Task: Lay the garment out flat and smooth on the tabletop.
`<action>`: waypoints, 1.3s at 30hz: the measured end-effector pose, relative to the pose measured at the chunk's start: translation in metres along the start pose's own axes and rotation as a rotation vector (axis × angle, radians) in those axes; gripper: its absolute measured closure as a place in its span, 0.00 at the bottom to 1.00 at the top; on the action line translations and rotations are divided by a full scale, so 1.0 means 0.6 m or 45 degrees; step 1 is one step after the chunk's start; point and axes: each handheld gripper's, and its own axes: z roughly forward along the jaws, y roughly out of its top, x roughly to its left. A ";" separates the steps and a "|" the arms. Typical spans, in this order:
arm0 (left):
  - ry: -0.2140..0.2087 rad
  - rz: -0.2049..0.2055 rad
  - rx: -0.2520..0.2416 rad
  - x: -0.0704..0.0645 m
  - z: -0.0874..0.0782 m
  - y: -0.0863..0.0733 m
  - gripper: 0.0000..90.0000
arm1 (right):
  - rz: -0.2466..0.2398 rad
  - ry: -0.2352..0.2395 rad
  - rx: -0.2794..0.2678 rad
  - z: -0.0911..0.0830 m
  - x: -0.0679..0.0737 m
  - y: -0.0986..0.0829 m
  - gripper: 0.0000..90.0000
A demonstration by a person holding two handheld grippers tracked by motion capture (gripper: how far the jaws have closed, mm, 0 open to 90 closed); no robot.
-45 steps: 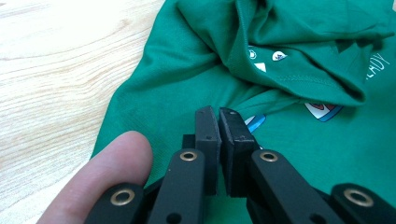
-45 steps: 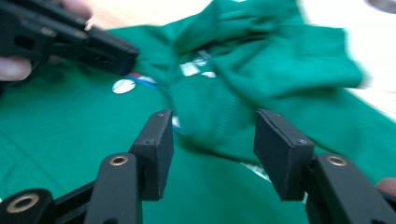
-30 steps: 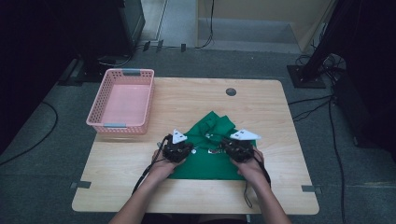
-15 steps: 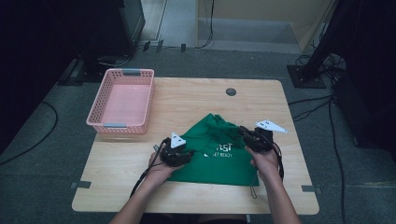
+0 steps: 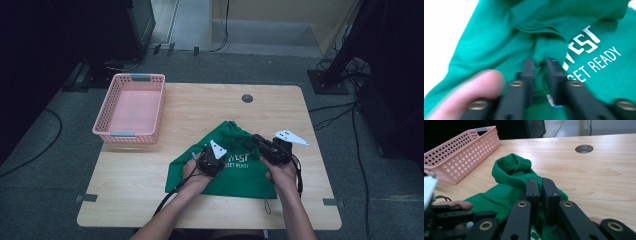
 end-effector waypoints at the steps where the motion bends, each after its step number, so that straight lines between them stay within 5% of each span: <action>1: -0.009 -0.004 -0.003 0.008 -0.007 0.001 0.96 | -0.008 -0.011 -0.001 -0.001 0.000 -0.002 0.96; 3: -0.026 -0.027 -0.021 0.027 -0.023 0.003 0.97 | -0.025 -0.036 0.009 0.000 0.000 -0.004 0.96; 8: 0.035 -0.126 -0.044 0.094 -0.051 -0.005 0.97 | 0.015 -0.018 0.010 -0.005 -0.003 -0.006 0.96; 10: 0.041 -0.203 -0.044 0.123 -0.061 -0.011 0.97 | 0.028 0.030 0.031 -0.003 0.002 -0.010 0.96; 13: 0.061 -0.245 -0.042 0.149 -0.072 -0.020 0.97 | -0.045 0.107 0.133 0.010 0.020 -0.022 0.93; 14: 0.061 -0.245 -0.042 0.149 -0.072 -0.020 0.97 | -0.045 0.107 0.133 0.010 0.020 -0.022 0.93; 17: 0.049 -0.277 -0.024 0.169 -0.074 -0.029 0.97 | -0.094 0.100 0.155 0.013 0.018 -0.028 0.67; 22: 0.021 -0.309 -0.012 0.178 -0.073 -0.036 0.95 | -0.026 0.014 0.134 0.013 -0.013 -0.033 0.62; 26: -0.027 -0.271 -0.014 0.169 -0.071 -0.037 0.95 | -0.154 -0.035 0.230 0.049 0.006 -0.058 0.57; 27: -0.032 -0.265 -0.016 0.168 -0.072 -0.036 0.95 | -0.203 -0.056 0.252 0.058 0.015 -0.063 0.60; 29: -0.033 -0.261 -0.017 0.170 -0.075 -0.037 0.95 | -0.271 -0.126 0.279 0.071 0.023 -0.071 0.82; 31: -0.001 -0.273 -0.019 0.177 -0.080 -0.038 0.96 | -0.249 -0.123 0.293 0.075 0.018 -0.072 0.98; 39: 0.201 -0.347 0.014 0.207 -0.093 -0.055 0.96 | -0.172 -0.225 0.321 0.042 -0.048 -0.063 0.99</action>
